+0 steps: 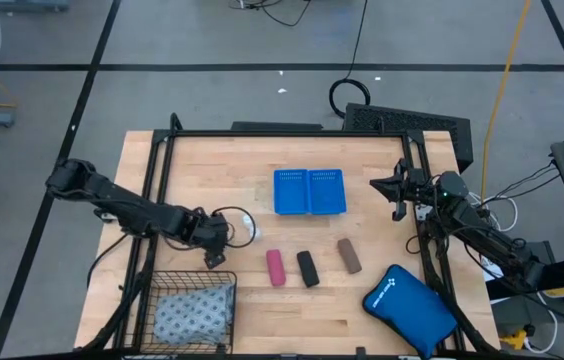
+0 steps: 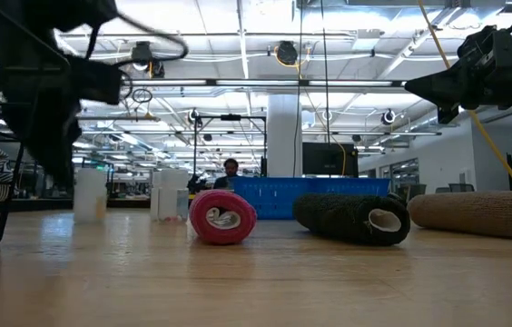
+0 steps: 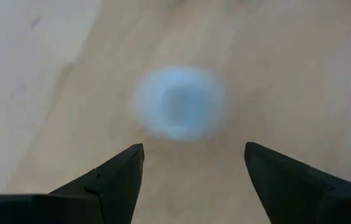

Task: Pick & place medical supplies in basket/bin
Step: Put the bottom transparent pill bottle into the left blue bin

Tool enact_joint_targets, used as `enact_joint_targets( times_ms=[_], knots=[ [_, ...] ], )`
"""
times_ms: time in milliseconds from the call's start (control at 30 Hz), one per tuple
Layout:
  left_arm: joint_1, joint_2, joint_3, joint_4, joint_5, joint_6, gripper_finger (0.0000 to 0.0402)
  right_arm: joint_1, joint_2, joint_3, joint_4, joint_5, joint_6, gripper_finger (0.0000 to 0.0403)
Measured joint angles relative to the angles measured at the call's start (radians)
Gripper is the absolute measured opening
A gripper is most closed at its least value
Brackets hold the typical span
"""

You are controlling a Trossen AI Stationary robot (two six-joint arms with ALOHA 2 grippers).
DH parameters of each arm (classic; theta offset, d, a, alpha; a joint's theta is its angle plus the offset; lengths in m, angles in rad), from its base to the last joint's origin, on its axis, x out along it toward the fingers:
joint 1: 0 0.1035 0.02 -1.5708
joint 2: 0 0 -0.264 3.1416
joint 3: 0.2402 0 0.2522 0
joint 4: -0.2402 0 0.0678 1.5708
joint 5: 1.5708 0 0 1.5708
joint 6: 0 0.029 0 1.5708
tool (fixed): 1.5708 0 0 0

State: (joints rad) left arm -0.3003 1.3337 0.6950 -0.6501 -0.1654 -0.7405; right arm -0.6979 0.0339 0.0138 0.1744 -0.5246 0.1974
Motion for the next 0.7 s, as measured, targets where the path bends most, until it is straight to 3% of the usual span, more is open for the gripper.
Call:
enact_joint_targets(
  times_ms=[333, 567, 700],
  knots=[
    [0.001, 0.014, -0.001, 0.009, -0.028, 0.052, 0.0284, 0.0, 0.005, 0.0, 0.0, 0.0, 0.0, 0.0004],
    [0.001, 0.015, -0.001, 0.025, -0.173, 0.065, 0.0284, 0.0, 0.007, 0.0, 0.0, 0.0, 0.0, 0.0004],
    [0.001, 0.015, -0.001, 0.096, -0.203, 0.104, 0.0285, 0.0, 0.007, 0.0, 0.0, 0.0, 0.0, 0.0004]
  ],
)
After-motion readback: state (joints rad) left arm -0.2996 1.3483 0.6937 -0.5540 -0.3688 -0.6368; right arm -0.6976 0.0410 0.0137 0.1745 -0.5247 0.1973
